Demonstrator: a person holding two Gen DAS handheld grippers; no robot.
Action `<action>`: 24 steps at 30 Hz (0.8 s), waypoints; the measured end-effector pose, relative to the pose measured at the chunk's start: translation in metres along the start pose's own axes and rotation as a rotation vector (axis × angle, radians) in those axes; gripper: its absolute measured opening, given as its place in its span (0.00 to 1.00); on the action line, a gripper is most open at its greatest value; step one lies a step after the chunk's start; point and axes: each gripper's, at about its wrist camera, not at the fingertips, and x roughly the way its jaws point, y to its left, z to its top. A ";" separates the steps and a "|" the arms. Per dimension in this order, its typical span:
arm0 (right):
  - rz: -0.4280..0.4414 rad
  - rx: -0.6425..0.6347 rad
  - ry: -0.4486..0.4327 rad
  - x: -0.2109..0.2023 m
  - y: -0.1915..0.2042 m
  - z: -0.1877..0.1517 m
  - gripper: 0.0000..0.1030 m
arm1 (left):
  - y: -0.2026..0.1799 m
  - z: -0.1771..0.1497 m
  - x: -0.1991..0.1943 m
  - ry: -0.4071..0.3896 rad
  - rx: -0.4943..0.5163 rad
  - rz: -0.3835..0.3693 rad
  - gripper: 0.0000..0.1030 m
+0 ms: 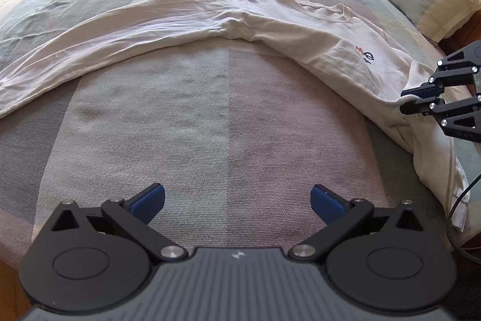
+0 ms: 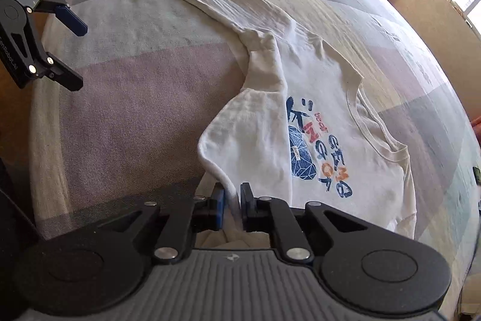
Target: Fold clothes
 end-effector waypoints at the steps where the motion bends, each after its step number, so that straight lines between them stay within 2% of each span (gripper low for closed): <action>1: -0.020 0.000 0.026 0.004 0.001 0.000 0.13 | 0.005 0.002 0.001 -0.002 0.012 -0.015 0.99; 4: -0.018 0.068 0.080 0.006 0.004 0.003 0.06 | 0.021 0.006 0.003 -0.011 0.057 -0.066 0.99; 8: 0.046 0.221 0.059 -0.011 0.014 0.021 0.06 | 0.044 0.011 0.001 -0.024 0.090 -0.105 0.99; 13: 0.249 0.445 -0.051 -0.030 0.021 0.053 0.06 | 0.077 0.018 -0.006 -0.048 0.082 -0.114 0.99; 16: 0.353 0.511 -0.087 -0.030 0.032 0.073 0.06 | 0.093 0.019 -0.009 -0.054 0.061 -0.113 1.00; 20: 0.493 0.585 -0.103 -0.014 0.047 0.095 0.06 | 0.109 0.018 -0.010 -0.055 0.043 -0.110 1.00; 24: 0.547 0.603 -0.067 0.016 0.068 0.116 0.08 | 0.117 0.019 -0.007 -0.048 0.032 -0.109 1.00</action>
